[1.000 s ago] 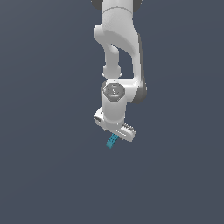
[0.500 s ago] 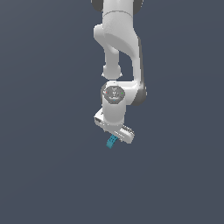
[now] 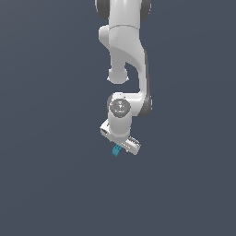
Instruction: Pick up the object and move it to a goal position.
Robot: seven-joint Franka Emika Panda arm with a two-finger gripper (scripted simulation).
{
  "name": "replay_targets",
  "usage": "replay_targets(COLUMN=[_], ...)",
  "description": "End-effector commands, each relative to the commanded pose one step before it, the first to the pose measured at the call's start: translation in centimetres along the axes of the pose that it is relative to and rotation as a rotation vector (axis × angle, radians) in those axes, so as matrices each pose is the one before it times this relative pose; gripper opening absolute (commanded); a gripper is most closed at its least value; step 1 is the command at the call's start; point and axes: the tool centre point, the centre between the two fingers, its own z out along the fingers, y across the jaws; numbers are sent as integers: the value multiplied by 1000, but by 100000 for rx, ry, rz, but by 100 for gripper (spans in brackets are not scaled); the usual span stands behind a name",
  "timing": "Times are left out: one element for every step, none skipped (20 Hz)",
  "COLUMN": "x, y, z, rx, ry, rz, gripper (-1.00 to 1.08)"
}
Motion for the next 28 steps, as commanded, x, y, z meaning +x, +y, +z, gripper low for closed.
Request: replay_targets(x=[12, 15, 27, 32, 15, 0, 0, 0, 0, 0, 0, 0, 0, 0, 0, -19, -2, -5, -9, -12, -16, -20, -23, -31, -31, -34, -38, -42], y=[-16, -22, -23, -21, -9, 0, 0, 0, 0, 0, 0, 0, 0, 0, 0, -11, 15, 44, 74, 104, 135, 165, 196, 219, 257, 289, 321, 353], z=[941, 197, 115, 42, 3, 0, 0, 0, 0, 0, 0, 0, 0, 0, 0, -22, -19, -57, -95, -133, -172, -211, -250, -282, -330, -370, -411, -453], rx=[42, 0, 0, 0, 0, 0, 0, 0, 0, 0, 0, 0, 0, 0, 0, 0, 0, 0, 0, 0, 0, 0, 0, 48, 0, 0, 0, 0], ry=[67, 0, 0, 0, 0, 0, 0, 0, 0, 0, 0, 0, 0, 0, 0, 0, 0, 0, 0, 0, 0, 0, 0, -47, 0, 0, 0, 0], rz=[76, 0, 0, 0, 0, 0, 0, 0, 0, 0, 0, 0, 0, 0, 0, 0, 0, 0, 0, 0, 0, 0, 0, -17, 0, 0, 0, 0], gripper=[100, 100, 100, 100, 100, -100, -100, -100, -100, -100, -100, -100, -100, -100, -100, -100, -100, -100, -100, -100, -100, -100, -100, -100, -100, -100, -100, -100])
